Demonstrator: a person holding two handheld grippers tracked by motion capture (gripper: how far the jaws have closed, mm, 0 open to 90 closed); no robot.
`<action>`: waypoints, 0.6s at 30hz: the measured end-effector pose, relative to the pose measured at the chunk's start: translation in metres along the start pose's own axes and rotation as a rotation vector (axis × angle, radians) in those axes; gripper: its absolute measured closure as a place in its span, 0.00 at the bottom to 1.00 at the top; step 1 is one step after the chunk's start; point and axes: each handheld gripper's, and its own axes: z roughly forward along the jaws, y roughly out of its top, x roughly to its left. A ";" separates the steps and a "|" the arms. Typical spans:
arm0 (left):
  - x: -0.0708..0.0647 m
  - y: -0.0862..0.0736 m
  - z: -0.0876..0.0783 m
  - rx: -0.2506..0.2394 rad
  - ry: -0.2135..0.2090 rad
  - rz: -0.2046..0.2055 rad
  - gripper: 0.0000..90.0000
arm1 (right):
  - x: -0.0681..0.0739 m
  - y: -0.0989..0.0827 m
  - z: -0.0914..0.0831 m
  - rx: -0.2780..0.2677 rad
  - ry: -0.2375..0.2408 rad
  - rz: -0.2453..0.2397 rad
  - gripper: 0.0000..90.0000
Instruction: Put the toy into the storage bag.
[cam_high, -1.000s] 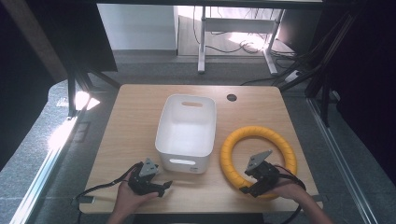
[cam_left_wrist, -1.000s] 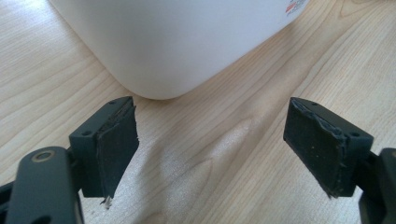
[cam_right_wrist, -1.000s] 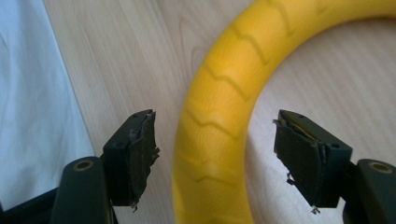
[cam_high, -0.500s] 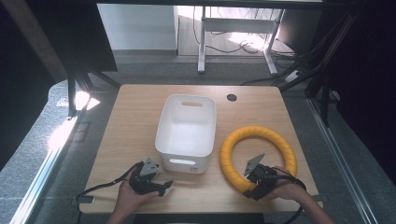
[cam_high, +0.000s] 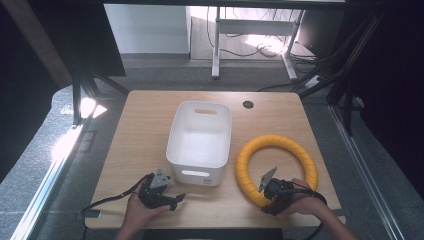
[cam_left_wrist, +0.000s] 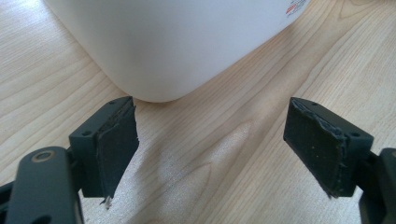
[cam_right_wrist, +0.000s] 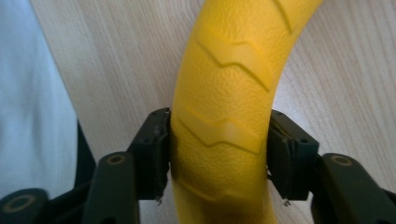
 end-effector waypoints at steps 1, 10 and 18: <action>0.000 0.000 0.000 -0.001 0.001 0.000 0.20 | 0.000 0.001 0.000 -0.002 -0.007 -0.003 0.53; 0.000 0.000 0.000 -0.005 0.000 -0.001 0.20 | 0.000 0.004 0.000 0.019 0.004 -0.010 0.57; 0.000 0.000 0.000 -0.006 0.004 -0.001 0.20 | -0.008 -0.003 -0.008 -0.085 0.061 0.038 0.57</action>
